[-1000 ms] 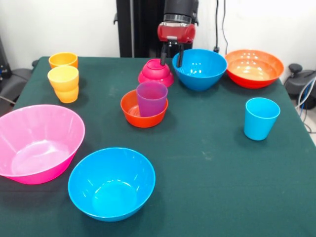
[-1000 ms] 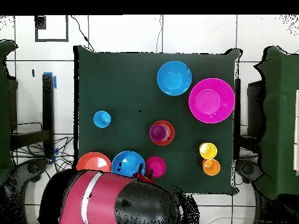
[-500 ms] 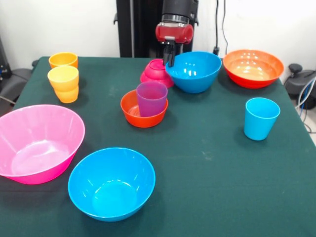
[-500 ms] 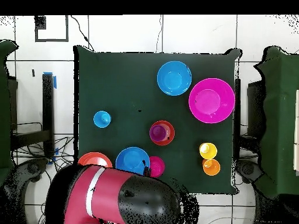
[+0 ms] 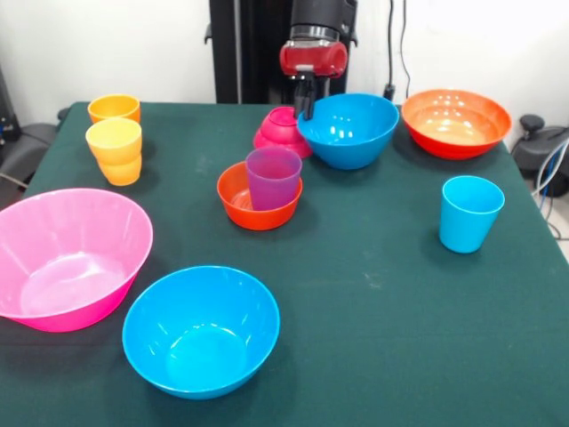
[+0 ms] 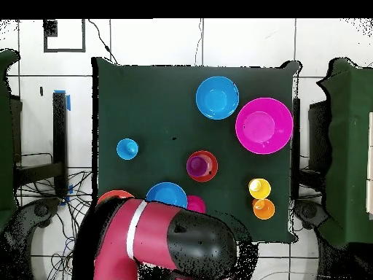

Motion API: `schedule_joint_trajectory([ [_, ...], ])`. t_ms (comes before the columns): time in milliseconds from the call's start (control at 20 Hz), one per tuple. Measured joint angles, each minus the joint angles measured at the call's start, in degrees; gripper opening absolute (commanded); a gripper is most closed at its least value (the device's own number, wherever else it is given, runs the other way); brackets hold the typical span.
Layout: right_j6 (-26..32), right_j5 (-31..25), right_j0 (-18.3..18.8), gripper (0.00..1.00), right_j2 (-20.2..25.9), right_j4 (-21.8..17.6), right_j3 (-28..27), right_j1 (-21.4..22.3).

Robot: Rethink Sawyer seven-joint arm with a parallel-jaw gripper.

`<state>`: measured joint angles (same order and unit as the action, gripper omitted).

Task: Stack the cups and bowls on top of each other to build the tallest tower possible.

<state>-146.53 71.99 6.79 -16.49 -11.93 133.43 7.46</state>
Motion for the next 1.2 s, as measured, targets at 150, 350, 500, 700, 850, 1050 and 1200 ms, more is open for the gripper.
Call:
schedule_joint_trajectory([
  [150, 0.0, -1.6, 1.0, 0.0, 1.8, 0.3, 1.1, 1.4],
  [350, 0.0, -9.2, 2.7, 0.0, 6.5, 0.3, 4.3, 6.1],
  [500, 0.0, -15.6, 3.6, 0.0, 9.5, 0.3, 7.0, 9.7],
  [700, 0.0, -26.3, 4.0, 0.0, 13.1, 0.3, 11.8, 16.1],
  [850, 0.0, -32.4, 3.8, 0.0, 14.9, 0.3, 15.5, 20.7],
  [1050, 0.0, -33.2, 3.7, 0.0, 15.7, 0.3, 17.3, 22.4],
  [1200, 0.0, -33.2, 3.7, 0.0, 16.7, 0.3, 18.2, 23.5],
])
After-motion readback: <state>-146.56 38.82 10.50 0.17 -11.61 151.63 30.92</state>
